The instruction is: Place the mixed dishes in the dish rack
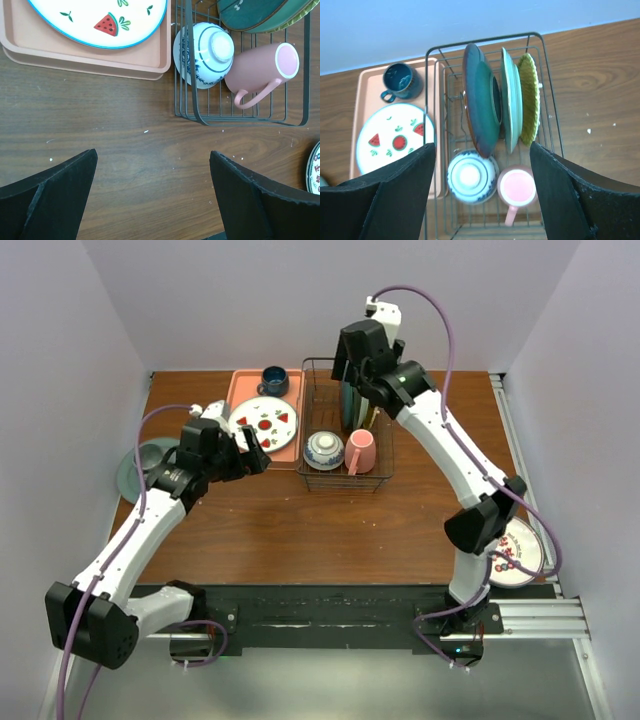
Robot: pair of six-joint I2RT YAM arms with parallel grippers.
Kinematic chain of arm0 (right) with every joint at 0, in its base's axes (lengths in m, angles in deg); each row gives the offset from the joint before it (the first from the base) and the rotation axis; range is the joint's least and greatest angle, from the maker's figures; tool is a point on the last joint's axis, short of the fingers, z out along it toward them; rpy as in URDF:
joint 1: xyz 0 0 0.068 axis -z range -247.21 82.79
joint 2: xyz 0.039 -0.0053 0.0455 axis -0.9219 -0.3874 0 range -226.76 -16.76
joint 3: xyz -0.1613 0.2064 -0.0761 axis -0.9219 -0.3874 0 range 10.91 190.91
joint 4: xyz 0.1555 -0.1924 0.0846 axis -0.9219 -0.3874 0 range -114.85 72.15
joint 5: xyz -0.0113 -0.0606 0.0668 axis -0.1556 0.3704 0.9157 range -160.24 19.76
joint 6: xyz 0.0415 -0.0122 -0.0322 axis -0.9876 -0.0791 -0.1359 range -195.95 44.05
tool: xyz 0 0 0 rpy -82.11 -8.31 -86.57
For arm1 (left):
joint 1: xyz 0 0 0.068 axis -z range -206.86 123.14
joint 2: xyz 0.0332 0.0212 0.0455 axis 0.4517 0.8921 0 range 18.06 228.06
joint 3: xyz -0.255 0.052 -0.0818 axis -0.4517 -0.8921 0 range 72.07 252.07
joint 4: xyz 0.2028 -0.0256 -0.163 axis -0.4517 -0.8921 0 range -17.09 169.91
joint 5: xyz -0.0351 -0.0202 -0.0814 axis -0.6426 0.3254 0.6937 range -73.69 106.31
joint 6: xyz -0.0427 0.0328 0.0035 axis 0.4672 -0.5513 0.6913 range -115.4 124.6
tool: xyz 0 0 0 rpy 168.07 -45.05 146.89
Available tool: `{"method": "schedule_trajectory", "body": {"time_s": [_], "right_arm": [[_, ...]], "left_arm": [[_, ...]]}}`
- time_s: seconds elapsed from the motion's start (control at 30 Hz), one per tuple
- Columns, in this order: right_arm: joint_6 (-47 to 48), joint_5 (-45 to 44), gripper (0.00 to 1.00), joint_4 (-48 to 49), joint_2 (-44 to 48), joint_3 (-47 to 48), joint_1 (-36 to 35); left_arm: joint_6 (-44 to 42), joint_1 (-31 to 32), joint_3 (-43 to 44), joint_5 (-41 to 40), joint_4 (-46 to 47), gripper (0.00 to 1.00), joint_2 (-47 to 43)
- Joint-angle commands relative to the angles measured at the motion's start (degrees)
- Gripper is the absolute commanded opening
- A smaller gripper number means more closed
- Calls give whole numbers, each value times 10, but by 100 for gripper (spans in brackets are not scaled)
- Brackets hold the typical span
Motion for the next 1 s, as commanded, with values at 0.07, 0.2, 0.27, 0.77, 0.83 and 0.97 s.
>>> {"method": "schedule_trajectory", "body": {"time_s": [0.07, 0.2, 0.27, 0.77, 0.83, 0.97], "right_arm": [[-110, 13, 79, -37, 93, -142, 59], [-169, 31, 77, -36, 182, -278, 138], [-191, 21, 77, -39, 237, -350, 178], [-322, -19, 63, -171, 303, -637, 316], [-332, -23, 63, -180, 283, -642, 318], [-329, -29, 63, -173, 260, -645, 330]], "left_arm": [[-40, 3, 23, 53, 48, 100, 11], [-59, 3, 28, 111, 85, 100, 18], [-70, 3, 28, 159, 107, 100, 21], [-72, 12, 18, 251, 140, 100, 41], [-75, 12, 11, 248, 137, 100, 35], [-79, 12, -9, 230, 137, 100, 21]]}}
